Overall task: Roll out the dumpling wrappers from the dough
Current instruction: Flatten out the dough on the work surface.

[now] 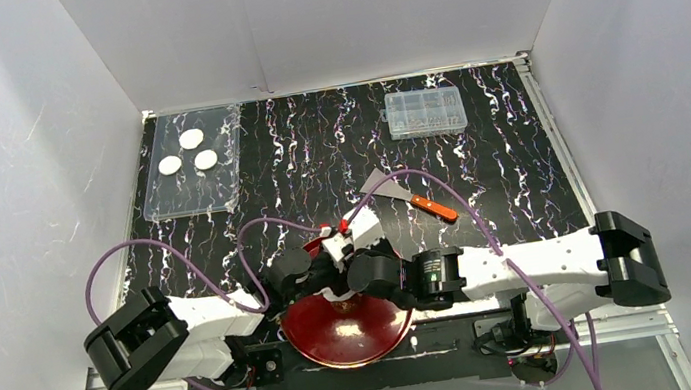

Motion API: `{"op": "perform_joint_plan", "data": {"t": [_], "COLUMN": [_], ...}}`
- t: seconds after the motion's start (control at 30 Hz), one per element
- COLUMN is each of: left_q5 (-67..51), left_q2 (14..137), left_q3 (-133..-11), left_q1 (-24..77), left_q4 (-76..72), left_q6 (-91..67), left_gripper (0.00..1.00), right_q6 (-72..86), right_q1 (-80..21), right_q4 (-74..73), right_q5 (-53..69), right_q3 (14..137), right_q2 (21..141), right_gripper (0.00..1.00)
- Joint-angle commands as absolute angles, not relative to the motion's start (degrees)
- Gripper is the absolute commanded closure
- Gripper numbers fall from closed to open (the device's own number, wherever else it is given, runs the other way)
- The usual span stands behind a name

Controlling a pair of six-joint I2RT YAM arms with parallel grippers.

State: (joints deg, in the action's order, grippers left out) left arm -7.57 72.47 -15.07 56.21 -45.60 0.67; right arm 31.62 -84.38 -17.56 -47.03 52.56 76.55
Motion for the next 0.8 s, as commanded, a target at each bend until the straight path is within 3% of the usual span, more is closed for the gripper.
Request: {"op": "perform_joint_plan", "data": {"t": [0.0,0.23,0.37,0.77], "left_q5": [3.3,10.5,11.1,11.8], "left_q2": [75.7,69.6,70.5,68.8], "left_q3": [-14.9,-15.5,-18.2,-18.6], "left_q1": [57.1,56.3,53.6,48.9], "left_q4": [-39.2,-25.4,-18.9,-8.7], "left_q6": [10.7,4.3,-6.6,-20.0], "left_gripper": [1.0,1.0,1.0,1.0], "right_q6": [30.5,32.2,31.4,31.0], "right_q1": [-87.1,-87.2,-87.2,-87.2], "right_q4": [-5.9,-5.5,-6.6,-7.4], "right_q5": [-24.7,-21.1,-20.2,-19.4], "right_q3": [55.4,55.9,57.4,59.0], "right_q2": [83.8,86.6,87.7,89.2], "right_gripper": [0.99,0.99,0.99,0.99]}}
